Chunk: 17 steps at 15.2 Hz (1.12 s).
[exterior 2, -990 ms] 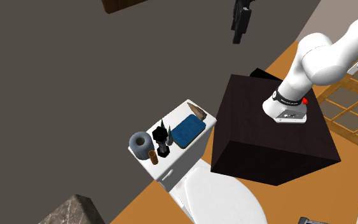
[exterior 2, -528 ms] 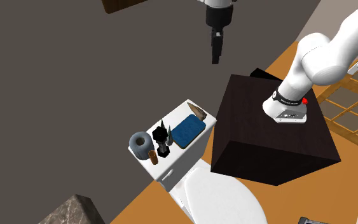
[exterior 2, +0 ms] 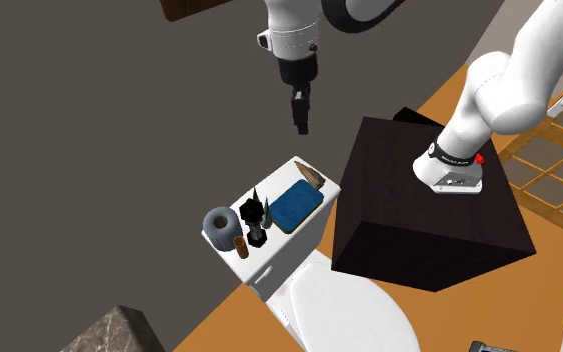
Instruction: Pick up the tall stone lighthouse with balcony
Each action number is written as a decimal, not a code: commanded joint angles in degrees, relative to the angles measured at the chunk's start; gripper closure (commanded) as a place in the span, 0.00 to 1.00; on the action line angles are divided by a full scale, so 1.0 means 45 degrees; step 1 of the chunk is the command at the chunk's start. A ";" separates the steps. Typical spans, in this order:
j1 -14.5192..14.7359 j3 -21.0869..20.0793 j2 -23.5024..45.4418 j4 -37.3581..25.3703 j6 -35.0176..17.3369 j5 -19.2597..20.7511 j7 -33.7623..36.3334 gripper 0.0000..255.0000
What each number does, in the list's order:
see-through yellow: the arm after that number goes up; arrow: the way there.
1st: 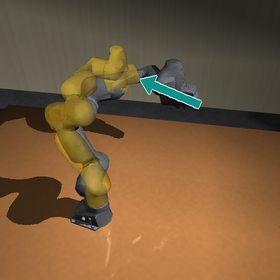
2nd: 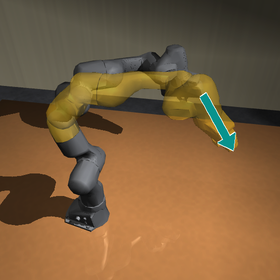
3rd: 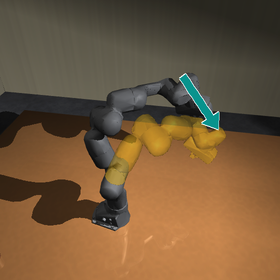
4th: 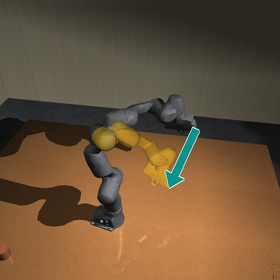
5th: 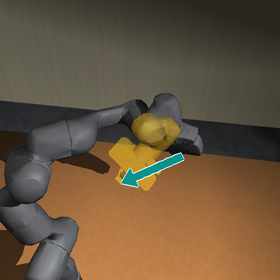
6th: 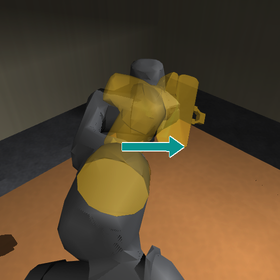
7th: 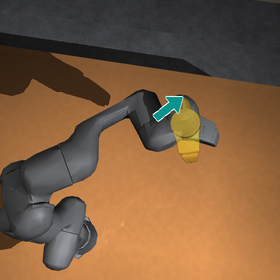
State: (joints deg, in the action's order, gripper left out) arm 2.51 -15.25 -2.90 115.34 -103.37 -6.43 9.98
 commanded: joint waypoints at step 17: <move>0.2079 -0.0429 0.9948 -0.8714 0.0780 0.1252 0.1732 0.00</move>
State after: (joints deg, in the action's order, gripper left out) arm 10.94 -17.24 38.53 80.44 -101.35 -1.16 17.36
